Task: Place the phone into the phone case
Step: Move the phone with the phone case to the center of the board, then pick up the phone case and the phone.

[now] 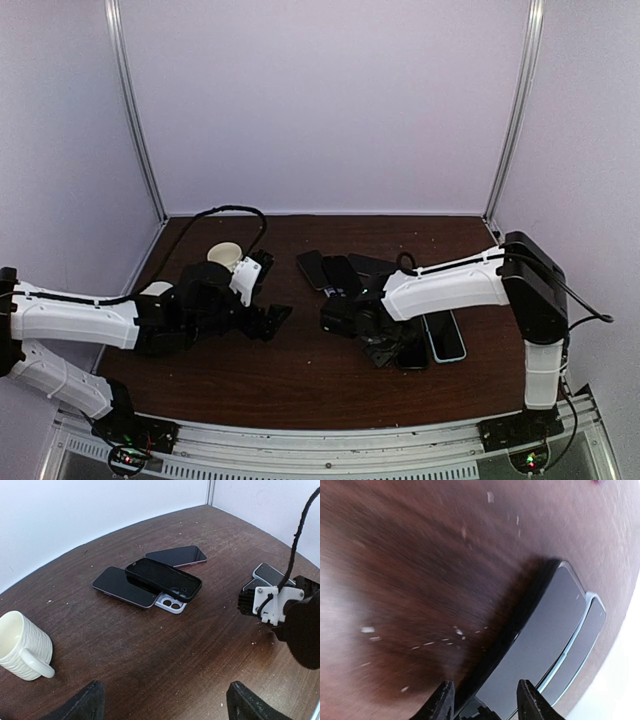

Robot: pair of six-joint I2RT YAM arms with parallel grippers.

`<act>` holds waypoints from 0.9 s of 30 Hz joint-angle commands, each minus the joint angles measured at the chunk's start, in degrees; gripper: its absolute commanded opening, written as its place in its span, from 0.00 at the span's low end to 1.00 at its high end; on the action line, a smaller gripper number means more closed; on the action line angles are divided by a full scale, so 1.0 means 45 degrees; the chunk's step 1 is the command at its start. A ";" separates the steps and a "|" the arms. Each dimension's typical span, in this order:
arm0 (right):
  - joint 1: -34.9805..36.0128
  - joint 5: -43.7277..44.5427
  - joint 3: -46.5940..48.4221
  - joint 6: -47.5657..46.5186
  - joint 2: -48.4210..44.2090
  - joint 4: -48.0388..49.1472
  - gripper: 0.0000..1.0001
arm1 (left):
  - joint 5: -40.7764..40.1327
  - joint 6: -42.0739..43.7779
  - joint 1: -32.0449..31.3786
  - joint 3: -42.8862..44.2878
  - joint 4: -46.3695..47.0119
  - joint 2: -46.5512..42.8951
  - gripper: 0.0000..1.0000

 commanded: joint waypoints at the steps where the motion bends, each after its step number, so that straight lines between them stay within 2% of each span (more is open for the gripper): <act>1: -0.0217 -0.0880 -0.0030 -0.1531 -0.2282 0.2065 0.48 | -0.0087 0.0000 0.0253 0.0551 0.0034 0.0188 0.88; 5: -0.1053 -0.2040 -0.0702 -0.1769 -0.4141 0.3383 0.49 | -0.0330 -0.0372 0.0436 0.1709 -0.1295 0.1201 0.87; 8: -0.1782 -0.2105 -0.1465 -0.1779 -0.5258 0.4036 0.51 | -0.0457 -0.0589 0.0431 0.3177 -0.2938 0.2314 0.82; 12: -0.2824 -0.1739 -0.2269 -0.1564 -0.6324 0.4454 0.54 | 0.0070 -0.1112 0.0421 0.4912 -0.3090 0.3986 0.79; 15: -0.3413 -0.1252 -0.3065 -0.1431 -0.7058 0.4618 0.56 | -0.0241 -0.1676 0.0436 0.6607 -0.3468 0.5469 0.78; 18: -0.3936 -0.1107 -0.4045 -0.1319 -0.7908 0.4986 0.59 | -0.0283 -0.1726 0.0437 0.8538 -0.3748 0.7203 0.78; 23: -0.4459 -0.1114 -0.5147 -0.1288 -0.8990 0.5405 0.59 | -0.1301 -0.1458 0.0458 1.2363 -0.5363 0.9995 0.82; 27: -0.4513 -0.0983 -0.5557 -0.1441 -0.9280 0.5339 0.59 | -0.2035 -0.1288 0.0632 1.3776 -0.5575 1.1304 0.84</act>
